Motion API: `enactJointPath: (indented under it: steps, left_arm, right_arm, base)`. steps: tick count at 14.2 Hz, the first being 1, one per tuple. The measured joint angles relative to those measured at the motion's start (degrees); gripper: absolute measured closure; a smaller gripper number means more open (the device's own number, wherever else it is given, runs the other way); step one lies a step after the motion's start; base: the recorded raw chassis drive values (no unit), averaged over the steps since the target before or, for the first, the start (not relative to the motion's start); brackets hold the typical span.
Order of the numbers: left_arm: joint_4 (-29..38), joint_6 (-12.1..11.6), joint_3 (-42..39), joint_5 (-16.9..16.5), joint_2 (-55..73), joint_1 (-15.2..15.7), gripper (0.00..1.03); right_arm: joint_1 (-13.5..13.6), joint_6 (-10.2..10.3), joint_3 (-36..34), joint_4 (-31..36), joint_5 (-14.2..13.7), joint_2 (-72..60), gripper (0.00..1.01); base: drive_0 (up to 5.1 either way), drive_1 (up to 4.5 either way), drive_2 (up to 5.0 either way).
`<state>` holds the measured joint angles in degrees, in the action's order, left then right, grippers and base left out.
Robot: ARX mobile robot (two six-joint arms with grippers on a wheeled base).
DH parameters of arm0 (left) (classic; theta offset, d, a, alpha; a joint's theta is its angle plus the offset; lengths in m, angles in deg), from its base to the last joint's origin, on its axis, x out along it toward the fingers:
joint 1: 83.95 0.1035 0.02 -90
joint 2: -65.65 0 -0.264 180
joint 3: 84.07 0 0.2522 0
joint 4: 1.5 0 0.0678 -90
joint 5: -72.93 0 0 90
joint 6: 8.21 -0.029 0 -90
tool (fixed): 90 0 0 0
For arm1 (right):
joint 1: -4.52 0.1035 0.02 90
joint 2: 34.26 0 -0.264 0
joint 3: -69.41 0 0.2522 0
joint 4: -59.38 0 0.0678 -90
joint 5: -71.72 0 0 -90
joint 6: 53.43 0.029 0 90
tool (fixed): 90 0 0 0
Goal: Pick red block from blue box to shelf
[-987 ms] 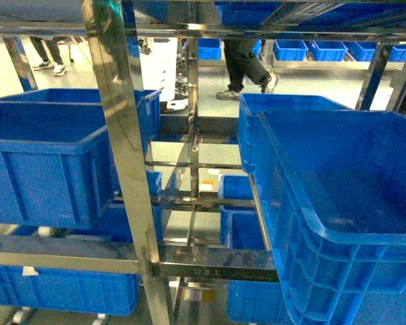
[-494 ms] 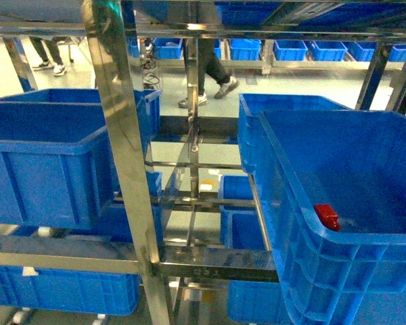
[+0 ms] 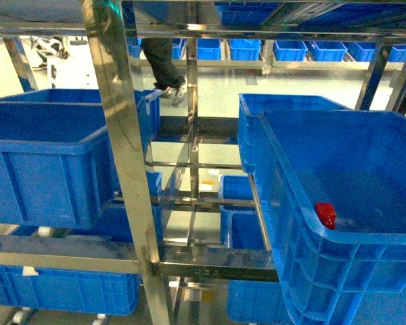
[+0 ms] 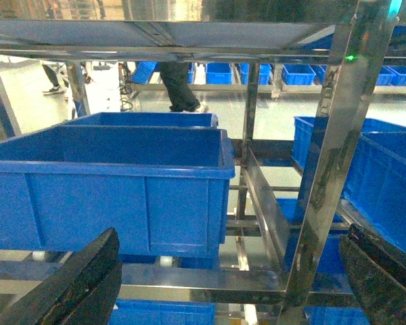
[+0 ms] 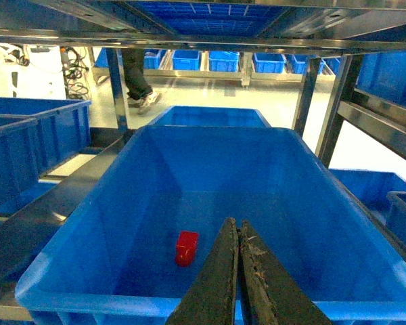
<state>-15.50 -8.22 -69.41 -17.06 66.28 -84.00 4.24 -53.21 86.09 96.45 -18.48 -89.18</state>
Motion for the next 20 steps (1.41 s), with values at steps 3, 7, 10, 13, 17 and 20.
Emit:
enactJointPath:
  steps: [3,7,10,13,17,20]
  left_arm:
    - [0.0,0.0,0.0,0.0,0.0,0.0,0.05]
    - [0.0,0.0,0.0,0.0,0.0,0.0,0.05]
    - [0.0,0.0,0.0,0.0,0.0,0.0,0.05]
    - [0.0,0.0,0.0,0.0,0.0,0.0,0.05]
    - [0.0,0.0,0.0,0.0,0.0,0.0,0.05]
    - [0.0,0.0,0.0,0.0,0.0,0.0,0.05]
  right_arm:
    - [0.0,0.0,-1.8,-9.0,0.0,11.2,1.00]
    - [0.0,0.0,-2.3,-20.5,0.0,24.1,1.00]
    - [0.0,0.0,-2.3,-26.7,0.0,30.7,1.00]
    - [0.0,0.0,-2.3,-32.1,0.0,36.2,1.00]
    - [0.0,0.0,-2.3,-37.0,0.0,41.2,1.00]
    - [0.0,0.0,-2.3,-40.0,0.0,44.3,1.00]
  base:
    - [0.0,0.00,0.0]
    - [0.0,0.00,0.0]
    - [0.0,0.00,0.0]
    - [0.0,0.00,0.0]
    - [0.0,0.00,0.0]
    - [0.0,0.00,0.0]
